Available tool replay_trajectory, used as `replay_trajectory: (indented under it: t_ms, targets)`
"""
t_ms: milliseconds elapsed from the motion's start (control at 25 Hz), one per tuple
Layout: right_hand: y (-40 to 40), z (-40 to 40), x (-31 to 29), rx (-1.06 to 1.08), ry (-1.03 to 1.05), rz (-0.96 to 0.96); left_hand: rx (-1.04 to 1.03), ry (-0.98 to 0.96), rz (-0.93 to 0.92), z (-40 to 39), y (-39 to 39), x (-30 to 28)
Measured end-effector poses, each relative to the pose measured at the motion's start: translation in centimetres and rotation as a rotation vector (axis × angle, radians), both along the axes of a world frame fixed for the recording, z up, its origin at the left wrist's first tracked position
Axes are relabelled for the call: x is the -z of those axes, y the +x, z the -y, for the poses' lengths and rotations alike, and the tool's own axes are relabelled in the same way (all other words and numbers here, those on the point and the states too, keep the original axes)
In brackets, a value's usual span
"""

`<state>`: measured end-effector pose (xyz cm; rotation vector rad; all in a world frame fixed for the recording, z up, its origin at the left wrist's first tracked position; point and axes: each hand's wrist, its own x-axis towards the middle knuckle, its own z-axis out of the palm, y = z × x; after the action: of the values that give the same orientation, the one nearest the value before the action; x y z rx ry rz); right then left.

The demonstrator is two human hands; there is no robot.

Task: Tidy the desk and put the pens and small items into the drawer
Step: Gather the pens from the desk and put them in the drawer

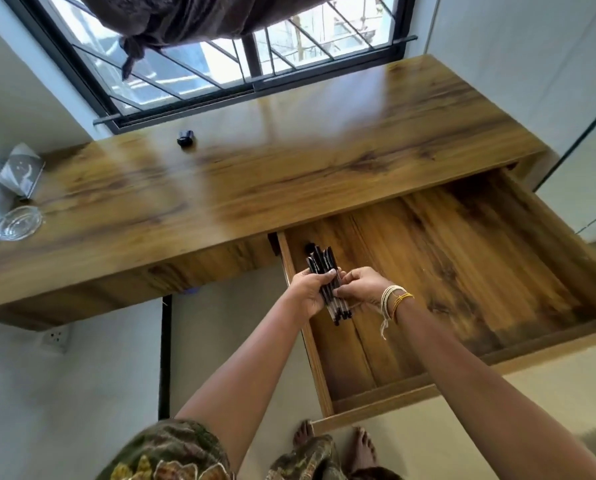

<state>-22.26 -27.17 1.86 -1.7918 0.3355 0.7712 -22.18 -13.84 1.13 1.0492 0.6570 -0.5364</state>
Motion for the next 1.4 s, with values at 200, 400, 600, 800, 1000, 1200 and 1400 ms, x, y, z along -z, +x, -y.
replay_trajectory:
  t_ms: [200, 400, 600, 800, 1000, 1200, 1400]
  targets:
    - [-2.5, 1.1, 1.9, -0.065, 0.216, -0.244, -0.004, 0.018, -0.063, 1.3, -1.1, 1.1]
    - [-2.6, 0.6, 3.2, -0.035, 0.359, -0.363, 0.014, 0.032, -0.075, 0.5, -1.2, 1.8]
    - [-2.4, 0.3, 3.9, 0.046, 0.386, -0.392, 0.075, 0.117, -0.125, 0.1, -0.3, 2.4]
    - [-1.4, -0.1, 4.7, 0.128, 0.371, -0.389, 0.142, 0.291, -0.15, 0.4, 1.2, 3.8]
    - [-0.2, -1.0, 6.1, 0.194, 0.267, -0.408, 0.165, 0.362, -0.175, 0.5, 1.4, 4.7]
    - [0.3, -1.5, 8.0, 0.177, 0.078, -0.363, 0.1, 0.268, -0.225, 0.3, 1.9, 4.4]
    - [0.5, -1.7, 9.1, 0.002, -0.242, -0.168, 0.049, 0.277, -0.27, 0.5, 2.1, 4.6]
